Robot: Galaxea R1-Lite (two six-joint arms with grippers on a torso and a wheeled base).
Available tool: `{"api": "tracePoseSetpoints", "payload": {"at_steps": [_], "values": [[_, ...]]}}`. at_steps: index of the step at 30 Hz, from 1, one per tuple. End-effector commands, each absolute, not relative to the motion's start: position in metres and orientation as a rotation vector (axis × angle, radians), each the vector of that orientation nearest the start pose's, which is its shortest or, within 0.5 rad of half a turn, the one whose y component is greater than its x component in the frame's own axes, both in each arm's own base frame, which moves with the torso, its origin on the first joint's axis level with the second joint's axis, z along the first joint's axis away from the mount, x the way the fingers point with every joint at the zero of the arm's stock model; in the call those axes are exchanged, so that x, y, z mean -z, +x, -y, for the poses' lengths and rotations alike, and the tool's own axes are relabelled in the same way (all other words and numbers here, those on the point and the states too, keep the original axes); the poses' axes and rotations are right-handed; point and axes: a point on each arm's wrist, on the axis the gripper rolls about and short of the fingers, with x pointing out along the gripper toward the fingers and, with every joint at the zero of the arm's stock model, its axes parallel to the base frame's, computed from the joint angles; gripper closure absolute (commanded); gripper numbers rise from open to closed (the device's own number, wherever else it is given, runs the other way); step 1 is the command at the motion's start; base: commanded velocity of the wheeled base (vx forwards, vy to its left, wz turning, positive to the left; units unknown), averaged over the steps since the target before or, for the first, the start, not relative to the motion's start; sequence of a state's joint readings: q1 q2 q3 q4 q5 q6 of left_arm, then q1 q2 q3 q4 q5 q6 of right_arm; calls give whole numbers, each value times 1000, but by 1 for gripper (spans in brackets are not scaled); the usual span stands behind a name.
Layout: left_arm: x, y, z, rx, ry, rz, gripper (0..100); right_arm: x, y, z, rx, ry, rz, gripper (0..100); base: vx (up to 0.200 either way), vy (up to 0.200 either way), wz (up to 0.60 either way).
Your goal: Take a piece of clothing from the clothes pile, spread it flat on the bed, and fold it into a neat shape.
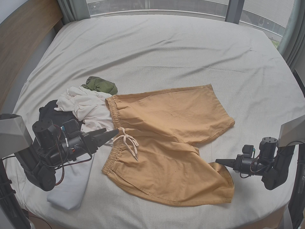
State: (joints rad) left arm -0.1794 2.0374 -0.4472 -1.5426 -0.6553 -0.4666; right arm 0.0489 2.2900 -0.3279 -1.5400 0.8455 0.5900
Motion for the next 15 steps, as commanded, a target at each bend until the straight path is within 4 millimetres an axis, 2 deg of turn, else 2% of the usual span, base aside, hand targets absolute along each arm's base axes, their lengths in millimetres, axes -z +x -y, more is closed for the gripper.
{"api": "tracePoseSetpoints", "payload": {"at_steps": [1,15], "values": [[-87,298,68,808,-450,-241,0,5,287,-29,-736,714,-655,100,0,0,0],[-87,298,68,808,-452,-242,0,-19,291,0,-679,702,-532,100,0,0,0]]}}
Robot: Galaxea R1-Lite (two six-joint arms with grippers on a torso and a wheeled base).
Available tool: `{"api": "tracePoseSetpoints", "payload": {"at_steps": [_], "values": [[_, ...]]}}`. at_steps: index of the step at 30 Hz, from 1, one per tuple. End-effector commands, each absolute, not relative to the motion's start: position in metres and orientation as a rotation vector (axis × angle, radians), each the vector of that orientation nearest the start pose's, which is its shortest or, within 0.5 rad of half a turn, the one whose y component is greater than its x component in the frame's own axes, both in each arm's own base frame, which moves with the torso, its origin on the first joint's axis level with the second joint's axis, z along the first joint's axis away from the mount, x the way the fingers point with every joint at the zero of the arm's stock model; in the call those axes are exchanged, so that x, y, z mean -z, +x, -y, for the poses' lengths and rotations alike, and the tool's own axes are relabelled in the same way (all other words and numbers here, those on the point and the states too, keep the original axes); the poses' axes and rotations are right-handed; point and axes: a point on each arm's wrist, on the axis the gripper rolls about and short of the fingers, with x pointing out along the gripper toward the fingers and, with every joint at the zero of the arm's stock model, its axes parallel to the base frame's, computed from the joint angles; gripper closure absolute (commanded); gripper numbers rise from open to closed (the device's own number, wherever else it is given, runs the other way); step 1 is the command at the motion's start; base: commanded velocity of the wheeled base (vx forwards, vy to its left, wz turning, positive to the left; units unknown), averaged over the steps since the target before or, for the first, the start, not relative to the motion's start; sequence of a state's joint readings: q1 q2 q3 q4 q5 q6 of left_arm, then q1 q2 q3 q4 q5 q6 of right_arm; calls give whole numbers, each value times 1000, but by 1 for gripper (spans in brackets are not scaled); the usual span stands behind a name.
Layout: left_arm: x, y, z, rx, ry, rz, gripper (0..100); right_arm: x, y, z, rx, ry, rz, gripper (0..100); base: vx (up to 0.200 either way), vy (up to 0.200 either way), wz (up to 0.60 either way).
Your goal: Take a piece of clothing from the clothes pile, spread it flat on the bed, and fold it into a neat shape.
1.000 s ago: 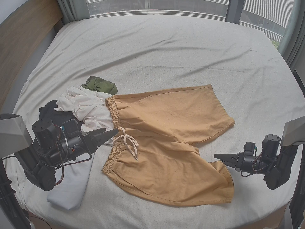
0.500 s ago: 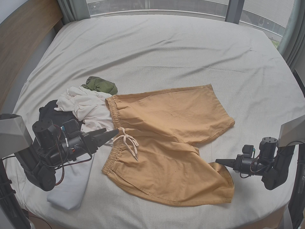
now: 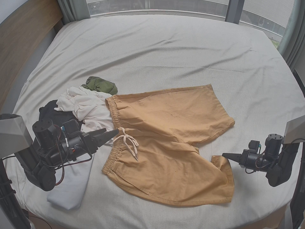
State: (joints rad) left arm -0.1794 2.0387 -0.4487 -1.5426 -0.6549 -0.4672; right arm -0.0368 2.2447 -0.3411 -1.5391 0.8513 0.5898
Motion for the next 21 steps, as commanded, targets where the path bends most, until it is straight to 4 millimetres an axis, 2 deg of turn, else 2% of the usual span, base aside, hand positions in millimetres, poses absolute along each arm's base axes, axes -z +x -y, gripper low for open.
{"api": "tracePoseSetpoints", "payload": {"at_steps": [1,11,16,17,21], "values": [[-87,298,68,808,-452,-242,0,-20,293,2,-672,703,-524,100,0,0,0],[-87,298,68,808,-452,-242,0,-25,298,28,-607,700,-460,100,0,0,0],[-87,298,68,808,-452,-242,0,-20,300,18,-631,704,-486,100,0,0,0],[-87,298,68,808,-450,-241,0,-18,301,14,-643,703,-497,0,0,0,0],[-87,298,68,808,-451,-240,0,-16,299,9,-652,706,-514,0,0,0,0]]}}
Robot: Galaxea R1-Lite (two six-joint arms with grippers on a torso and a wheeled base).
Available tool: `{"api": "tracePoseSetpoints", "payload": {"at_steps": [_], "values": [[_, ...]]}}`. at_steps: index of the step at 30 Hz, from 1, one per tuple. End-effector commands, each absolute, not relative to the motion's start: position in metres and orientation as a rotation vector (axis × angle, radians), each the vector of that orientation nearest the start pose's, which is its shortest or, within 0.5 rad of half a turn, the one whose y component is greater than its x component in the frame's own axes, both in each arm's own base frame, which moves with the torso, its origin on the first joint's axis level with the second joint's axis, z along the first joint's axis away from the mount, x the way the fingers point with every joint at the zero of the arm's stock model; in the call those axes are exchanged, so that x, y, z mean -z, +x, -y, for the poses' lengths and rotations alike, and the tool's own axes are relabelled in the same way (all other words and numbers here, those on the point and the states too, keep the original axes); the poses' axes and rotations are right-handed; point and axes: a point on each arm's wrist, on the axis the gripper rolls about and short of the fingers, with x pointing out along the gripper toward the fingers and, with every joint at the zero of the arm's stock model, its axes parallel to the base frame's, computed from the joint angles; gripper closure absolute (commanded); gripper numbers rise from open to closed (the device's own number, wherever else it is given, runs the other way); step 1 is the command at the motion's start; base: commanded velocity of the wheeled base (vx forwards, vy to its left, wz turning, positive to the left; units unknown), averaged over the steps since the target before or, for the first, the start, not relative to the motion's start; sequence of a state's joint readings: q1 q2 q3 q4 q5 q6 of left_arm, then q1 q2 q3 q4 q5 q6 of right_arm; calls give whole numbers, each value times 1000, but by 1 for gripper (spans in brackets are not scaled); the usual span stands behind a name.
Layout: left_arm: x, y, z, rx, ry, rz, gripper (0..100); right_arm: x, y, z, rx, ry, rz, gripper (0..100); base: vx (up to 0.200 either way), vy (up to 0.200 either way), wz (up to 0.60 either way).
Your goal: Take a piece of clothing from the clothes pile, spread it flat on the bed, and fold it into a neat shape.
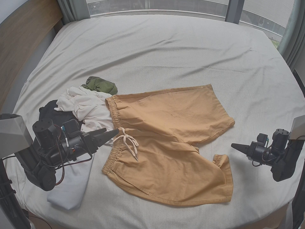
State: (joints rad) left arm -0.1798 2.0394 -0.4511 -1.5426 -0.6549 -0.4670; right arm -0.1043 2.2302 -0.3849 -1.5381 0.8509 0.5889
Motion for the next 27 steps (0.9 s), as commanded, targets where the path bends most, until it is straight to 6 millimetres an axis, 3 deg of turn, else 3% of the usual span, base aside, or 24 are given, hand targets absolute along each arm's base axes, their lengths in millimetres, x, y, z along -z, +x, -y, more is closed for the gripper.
{"api": "tracePoseSetpoints", "payload": {"at_steps": [1,9,13,19,20,27], "values": [[-87,298,68,808,-450,-240,0,-13,299,7,-655,708,-524,0,0,0,0],[-86,298,70,812,-451,-245,0,9,299,-11,-699,683,-599,0,0,0,0],[-86,298,70,812,-451,-245,0,15,298,-22,-723,671,-624,0,0,0,0],[-86,298,69,812,-450,-244,0,15,303,-23,-697,655,-604,0,0,0,0],[-86,298,70,812,-451,-245,0,15,303,-23,-696,655,-604,100,0,0,0],[-86,298,69,812,-450,-244,0,14,306,-26,-701,648,-591,100,0,0,0]]}}
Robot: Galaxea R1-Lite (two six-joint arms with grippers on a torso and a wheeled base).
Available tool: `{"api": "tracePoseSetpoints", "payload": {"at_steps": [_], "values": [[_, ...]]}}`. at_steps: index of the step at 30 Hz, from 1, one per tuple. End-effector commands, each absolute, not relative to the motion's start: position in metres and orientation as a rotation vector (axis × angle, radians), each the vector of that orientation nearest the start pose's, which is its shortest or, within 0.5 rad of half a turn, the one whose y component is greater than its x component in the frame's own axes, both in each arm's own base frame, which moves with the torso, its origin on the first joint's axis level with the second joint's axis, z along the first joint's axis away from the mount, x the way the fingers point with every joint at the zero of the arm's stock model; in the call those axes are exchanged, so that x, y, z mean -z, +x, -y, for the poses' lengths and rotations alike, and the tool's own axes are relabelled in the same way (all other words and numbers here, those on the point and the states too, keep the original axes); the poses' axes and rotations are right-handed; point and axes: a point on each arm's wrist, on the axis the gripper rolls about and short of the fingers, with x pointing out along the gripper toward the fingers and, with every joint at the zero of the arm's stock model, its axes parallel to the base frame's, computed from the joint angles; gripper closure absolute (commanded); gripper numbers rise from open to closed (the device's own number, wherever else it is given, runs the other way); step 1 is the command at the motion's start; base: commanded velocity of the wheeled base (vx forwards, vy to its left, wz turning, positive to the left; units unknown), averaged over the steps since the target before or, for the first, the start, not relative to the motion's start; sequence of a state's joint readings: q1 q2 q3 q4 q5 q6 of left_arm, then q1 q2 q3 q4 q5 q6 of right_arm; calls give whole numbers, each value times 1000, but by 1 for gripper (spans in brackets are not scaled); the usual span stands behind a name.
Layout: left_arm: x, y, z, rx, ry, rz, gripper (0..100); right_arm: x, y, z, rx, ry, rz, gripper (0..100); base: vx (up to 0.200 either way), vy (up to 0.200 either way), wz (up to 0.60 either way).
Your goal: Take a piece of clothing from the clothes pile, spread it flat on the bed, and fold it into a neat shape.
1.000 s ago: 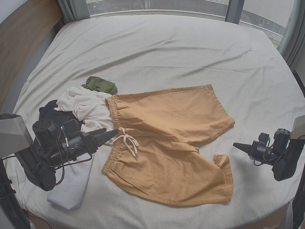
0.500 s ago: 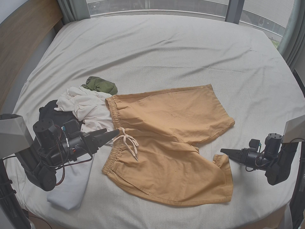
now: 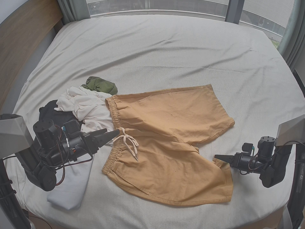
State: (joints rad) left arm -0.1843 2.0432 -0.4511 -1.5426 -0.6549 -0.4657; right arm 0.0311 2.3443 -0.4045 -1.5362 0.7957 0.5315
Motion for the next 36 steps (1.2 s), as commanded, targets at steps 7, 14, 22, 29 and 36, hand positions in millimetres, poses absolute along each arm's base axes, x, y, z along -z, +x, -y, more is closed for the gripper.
{"api": "tracePoseSetpoints", "payload": {"at_steps": [7,14,22,29,36], "values": [[-86,298,70,812,-449,-245,0,3,311,-15,-682,640,-536,100,0,0,0],[-85,299,70,812,-449,-246,0,-12,315,7,-640,631,-456,100,0,0,0],[-85,299,70,812,-448,-244,0,-16,323,17,-617,625,-417,100,0,0,0],[-85,299,69,810,-449,-244,0,-16,329,22,-599,620,-393,100,0,0,0],[-84,299,69,809,-449,-250,0,-20,339,25,-548,601,-345,100,0,0,0]]}}
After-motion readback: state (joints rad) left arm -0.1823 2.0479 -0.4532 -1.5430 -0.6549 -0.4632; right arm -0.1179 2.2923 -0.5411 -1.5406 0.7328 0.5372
